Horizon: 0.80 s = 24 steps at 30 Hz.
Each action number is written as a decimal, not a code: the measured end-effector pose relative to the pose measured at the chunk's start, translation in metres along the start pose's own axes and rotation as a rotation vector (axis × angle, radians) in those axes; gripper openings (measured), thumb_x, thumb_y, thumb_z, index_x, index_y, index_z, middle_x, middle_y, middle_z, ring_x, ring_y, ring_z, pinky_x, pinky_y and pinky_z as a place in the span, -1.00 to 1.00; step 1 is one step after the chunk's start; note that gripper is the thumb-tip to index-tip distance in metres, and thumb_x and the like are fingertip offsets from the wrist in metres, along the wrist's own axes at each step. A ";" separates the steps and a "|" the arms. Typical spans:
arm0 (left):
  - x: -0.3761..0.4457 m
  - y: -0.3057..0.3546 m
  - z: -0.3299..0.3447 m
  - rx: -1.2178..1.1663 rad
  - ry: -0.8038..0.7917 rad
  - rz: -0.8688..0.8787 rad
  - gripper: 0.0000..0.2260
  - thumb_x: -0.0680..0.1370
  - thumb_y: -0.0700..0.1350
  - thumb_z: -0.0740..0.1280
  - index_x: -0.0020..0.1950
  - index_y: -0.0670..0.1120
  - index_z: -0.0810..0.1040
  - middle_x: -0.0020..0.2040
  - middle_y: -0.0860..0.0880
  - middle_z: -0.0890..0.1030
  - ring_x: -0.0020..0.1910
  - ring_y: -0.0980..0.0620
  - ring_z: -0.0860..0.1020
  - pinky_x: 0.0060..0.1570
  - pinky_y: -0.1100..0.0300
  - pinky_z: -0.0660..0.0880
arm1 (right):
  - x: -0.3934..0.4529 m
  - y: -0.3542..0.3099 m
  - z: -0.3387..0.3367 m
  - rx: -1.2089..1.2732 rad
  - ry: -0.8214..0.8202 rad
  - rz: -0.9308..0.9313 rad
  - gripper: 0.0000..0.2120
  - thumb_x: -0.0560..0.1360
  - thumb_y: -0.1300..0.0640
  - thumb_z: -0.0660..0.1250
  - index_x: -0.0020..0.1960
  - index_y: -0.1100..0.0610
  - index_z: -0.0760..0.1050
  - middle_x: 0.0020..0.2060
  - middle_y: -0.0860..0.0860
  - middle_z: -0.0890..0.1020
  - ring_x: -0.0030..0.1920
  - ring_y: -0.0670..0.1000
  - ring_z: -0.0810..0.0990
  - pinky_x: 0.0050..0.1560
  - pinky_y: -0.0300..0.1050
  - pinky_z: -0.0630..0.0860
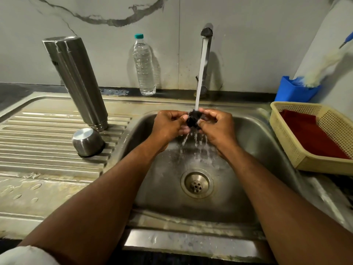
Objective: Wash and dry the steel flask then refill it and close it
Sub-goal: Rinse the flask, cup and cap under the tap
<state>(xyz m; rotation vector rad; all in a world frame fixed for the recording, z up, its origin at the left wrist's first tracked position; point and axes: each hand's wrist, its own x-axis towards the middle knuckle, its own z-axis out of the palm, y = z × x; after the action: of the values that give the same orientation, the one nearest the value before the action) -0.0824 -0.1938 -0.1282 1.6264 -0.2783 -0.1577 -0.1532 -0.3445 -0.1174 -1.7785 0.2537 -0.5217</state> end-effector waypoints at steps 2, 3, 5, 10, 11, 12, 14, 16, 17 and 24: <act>-0.002 0.000 0.001 0.158 0.039 0.077 -0.86 0.67 -0.20 0.36 0.16 -0.19 0.68 -0.06 -0.18 0.76 -0.20 -0.01 0.76 -0.10 0.06 0.72 | 0.000 0.000 0.002 -0.065 -0.014 -0.050 -0.62 0.53 0.32 0.45 0.33 0.15 0.61 0.19 0.05 0.69 0.17 -0.04 0.66 0.16 0.00 0.67; -0.002 -0.001 0.003 0.206 0.048 0.117 -0.85 0.68 -0.18 0.35 0.15 -0.19 0.69 -0.09 -0.16 0.76 -0.21 0.00 0.76 -0.11 0.04 0.72 | 0.000 -0.001 0.002 -0.058 -0.024 -0.051 -0.61 0.53 0.30 0.45 0.34 0.15 0.60 0.22 0.05 0.68 0.19 -0.04 0.65 0.19 -0.01 0.66; -0.003 -0.002 0.005 0.212 0.050 0.156 -0.84 0.69 -0.16 0.35 0.12 -0.20 0.70 -0.11 -0.14 0.76 -0.20 -0.02 0.76 -0.09 -0.03 0.72 | 0.001 -0.001 0.001 -0.036 -0.039 -0.054 -0.57 0.52 0.32 0.44 0.37 0.13 0.58 0.26 0.05 0.66 0.23 -0.05 0.62 0.24 -0.05 0.63; -0.003 -0.001 0.003 0.099 0.105 0.249 -0.85 0.61 -0.21 0.46 0.15 -0.18 0.74 0.01 -0.08 0.78 0.00 -0.02 0.76 0.10 -0.10 0.69 | 0.006 -0.001 -0.003 0.019 -0.116 -0.063 -0.46 0.45 0.28 0.55 0.39 0.06 0.53 0.27 -0.01 0.62 0.27 -0.06 0.58 0.23 -0.15 0.61; -0.004 0.000 0.002 0.077 0.095 0.278 -0.86 0.59 -0.24 0.48 0.13 -0.19 0.74 0.01 -0.08 0.78 0.03 -0.03 0.75 0.13 -0.10 0.68 | 0.007 0.002 -0.003 -0.028 -0.123 -0.071 -0.44 0.42 0.22 0.60 0.37 0.05 0.52 0.24 -0.01 0.63 0.25 -0.06 0.59 0.20 -0.17 0.61; -0.005 0.001 0.002 0.065 0.082 0.302 -0.87 0.57 -0.25 0.49 0.11 -0.21 0.74 0.01 -0.08 0.78 0.04 -0.03 0.75 0.15 -0.09 0.68 | 0.006 0.004 -0.002 -0.068 -0.130 -0.070 -0.42 0.39 0.17 0.63 0.35 0.04 0.52 0.21 -0.02 0.63 0.22 -0.06 0.60 0.16 -0.19 0.61; -0.007 0.002 0.003 0.052 0.059 0.320 -0.87 0.58 -0.27 0.48 0.12 -0.22 0.74 0.01 -0.08 0.77 0.06 -0.03 0.75 0.19 -0.07 0.67 | 0.006 0.006 0.001 -0.066 -0.108 -0.032 -0.44 0.39 0.09 0.63 0.34 0.02 0.52 0.16 -0.06 0.65 0.18 -0.07 0.62 0.15 -0.09 0.65; -0.007 0.000 0.005 0.070 0.029 0.324 -0.83 0.61 -0.30 0.43 0.18 -0.20 0.73 0.07 -0.07 0.77 0.12 0.01 0.73 0.23 -0.02 0.65 | 0.007 0.005 0.000 -0.035 -0.035 -0.011 -0.52 0.43 0.06 0.60 0.30 -0.02 0.53 0.10 -0.13 0.64 0.14 -0.11 0.62 0.16 -0.02 0.65; -0.005 -0.002 0.006 0.095 0.019 0.321 -0.81 0.62 -0.31 0.41 0.20 -0.17 0.72 0.10 -0.06 0.76 0.14 0.03 0.72 0.25 -0.01 0.64 | 0.008 0.004 0.000 -0.009 -0.012 -0.002 -0.56 0.45 0.06 0.59 0.27 -0.03 0.54 0.08 -0.15 0.64 0.11 -0.14 0.61 0.16 -0.06 0.64; -0.003 -0.006 0.001 0.092 -0.023 0.149 -0.69 0.58 -0.46 0.35 0.21 -0.16 0.69 0.08 -0.08 0.75 0.10 -0.01 0.73 0.10 0.06 0.68 | 0.011 -0.002 -0.005 0.188 0.041 0.145 -0.55 0.46 0.01 0.57 0.31 0.03 0.57 0.13 -0.03 0.68 0.10 -0.01 0.69 -0.07 -0.13 0.67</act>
<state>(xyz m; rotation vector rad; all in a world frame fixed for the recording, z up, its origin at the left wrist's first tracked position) -0.0852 -0.1935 -0.1342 1.6882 -0.4287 -0.0504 -0.1456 -0.3530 -0.1122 -1.5553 0.3485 -0.4627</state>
